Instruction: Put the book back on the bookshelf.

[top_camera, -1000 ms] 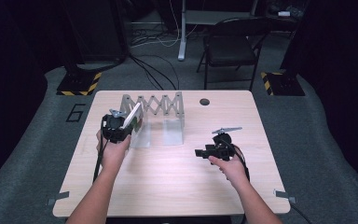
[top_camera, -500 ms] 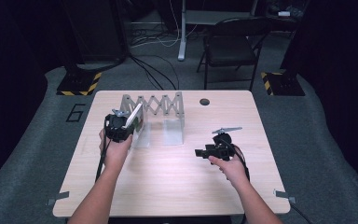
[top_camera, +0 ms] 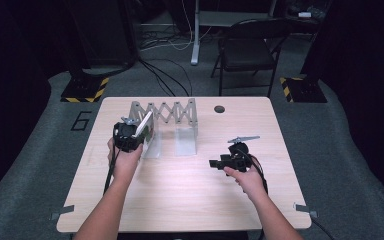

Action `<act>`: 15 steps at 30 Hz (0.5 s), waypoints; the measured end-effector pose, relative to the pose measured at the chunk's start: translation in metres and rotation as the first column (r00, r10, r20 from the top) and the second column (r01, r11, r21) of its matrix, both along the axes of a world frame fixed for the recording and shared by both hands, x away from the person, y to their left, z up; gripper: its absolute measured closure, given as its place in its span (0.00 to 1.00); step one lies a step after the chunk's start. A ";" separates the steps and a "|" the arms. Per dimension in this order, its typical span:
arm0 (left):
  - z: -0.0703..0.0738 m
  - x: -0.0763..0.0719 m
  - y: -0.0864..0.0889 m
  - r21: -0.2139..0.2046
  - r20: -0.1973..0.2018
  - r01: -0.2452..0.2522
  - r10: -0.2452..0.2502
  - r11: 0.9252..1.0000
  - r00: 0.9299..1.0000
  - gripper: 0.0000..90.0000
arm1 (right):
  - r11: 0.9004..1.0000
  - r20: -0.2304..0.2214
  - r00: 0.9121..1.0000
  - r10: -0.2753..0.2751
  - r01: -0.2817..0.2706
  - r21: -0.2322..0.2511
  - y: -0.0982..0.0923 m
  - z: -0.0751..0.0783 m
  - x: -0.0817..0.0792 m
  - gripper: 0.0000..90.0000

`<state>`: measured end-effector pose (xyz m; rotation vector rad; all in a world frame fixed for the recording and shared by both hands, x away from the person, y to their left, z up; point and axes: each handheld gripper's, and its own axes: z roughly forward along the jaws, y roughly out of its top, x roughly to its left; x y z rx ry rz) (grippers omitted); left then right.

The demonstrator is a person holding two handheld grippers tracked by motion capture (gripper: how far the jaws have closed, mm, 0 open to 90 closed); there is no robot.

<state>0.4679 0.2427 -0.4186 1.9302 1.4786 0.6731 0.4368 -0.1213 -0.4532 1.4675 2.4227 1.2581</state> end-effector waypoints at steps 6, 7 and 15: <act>-0.006 0.000 -0.003 0.013 0.009 -0.006 0.006 1.000 1.000 0.84 | 1.000 0.002 1.000 -0.001 0.001 0.002 0.000 0.001 -0.001 0.42; -0.006 0.000 -0.003 0.013 0.002 -0.004 0.004 1.000 1.000 0.84 | 1.000 0.002 1.000 0.000 0.000 0.002 0.000 0.001 -0.001 0.42; -0.011 0.002 -0.009 0.029 -0.007 -0.015 0.015 0.999 1.000 0.84 | 1.000 0.008 1.000 -0.002 0.002 0.006 -0.002 0.001 0.001 0.42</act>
